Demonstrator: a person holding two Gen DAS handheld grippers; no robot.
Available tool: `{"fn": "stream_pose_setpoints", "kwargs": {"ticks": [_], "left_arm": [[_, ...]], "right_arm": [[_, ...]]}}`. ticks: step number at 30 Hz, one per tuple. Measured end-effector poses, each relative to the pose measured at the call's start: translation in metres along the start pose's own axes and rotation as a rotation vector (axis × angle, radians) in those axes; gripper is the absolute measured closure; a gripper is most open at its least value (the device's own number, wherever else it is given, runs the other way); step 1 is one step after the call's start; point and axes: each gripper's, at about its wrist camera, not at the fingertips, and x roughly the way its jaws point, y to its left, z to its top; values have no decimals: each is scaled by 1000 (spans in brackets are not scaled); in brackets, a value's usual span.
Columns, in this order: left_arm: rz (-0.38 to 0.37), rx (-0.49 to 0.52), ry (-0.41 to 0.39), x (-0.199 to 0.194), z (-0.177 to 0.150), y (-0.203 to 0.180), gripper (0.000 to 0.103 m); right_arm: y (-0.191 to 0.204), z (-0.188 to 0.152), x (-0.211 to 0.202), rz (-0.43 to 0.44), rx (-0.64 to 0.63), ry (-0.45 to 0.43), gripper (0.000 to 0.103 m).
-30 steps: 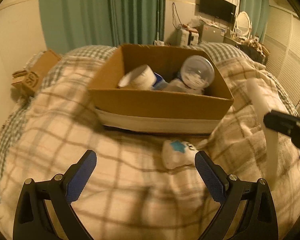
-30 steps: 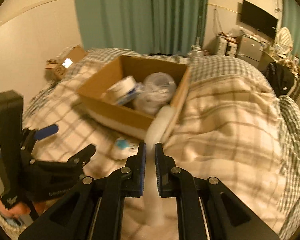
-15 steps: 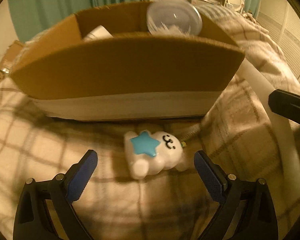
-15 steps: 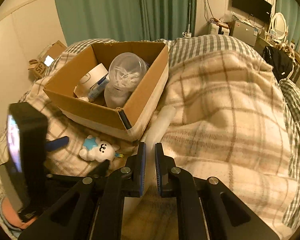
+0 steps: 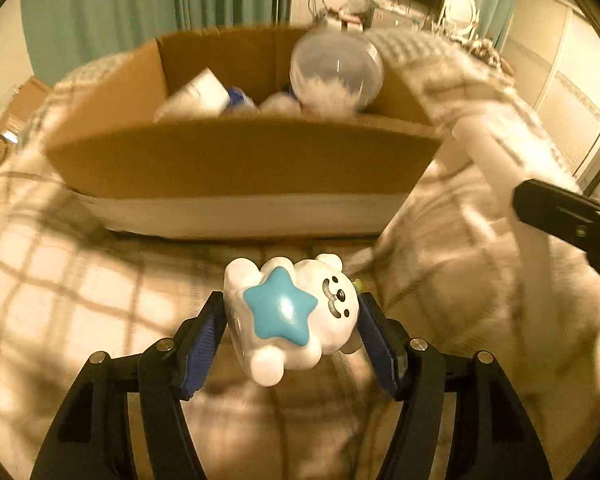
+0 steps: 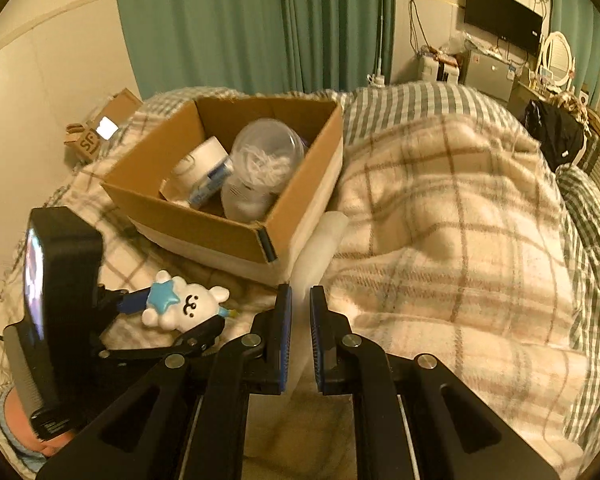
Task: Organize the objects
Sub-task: 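Grasp the white bear toy with the left gripper while the right gripper holds the tube, then lower tube and bear toy into the box and open both grippers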
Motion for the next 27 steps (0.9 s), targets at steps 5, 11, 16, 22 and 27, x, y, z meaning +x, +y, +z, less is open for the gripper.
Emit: {"fn": "stream_pose_setpoints", "kwargs": {"ticks": [5,11,16,22,27], "left_arm": [[13,2,-113,-51,5,8,36],[0,-8,-198,-96,23,17,36],[17,-28,-251,-114,52,34,36],[59,-53,-298,-116,90,60,36],[80,-76,-295,-97,111,76,36]], "right_arm": [[16,9,-31,8,-26,-59,94],[35,27,-66,5,-65,-131,94],[55,57,-83,-7,-130,-185,94],[66,104,-75,-9,-174,-206,94],[71,136,-44,0,-188,-178,94]]}}
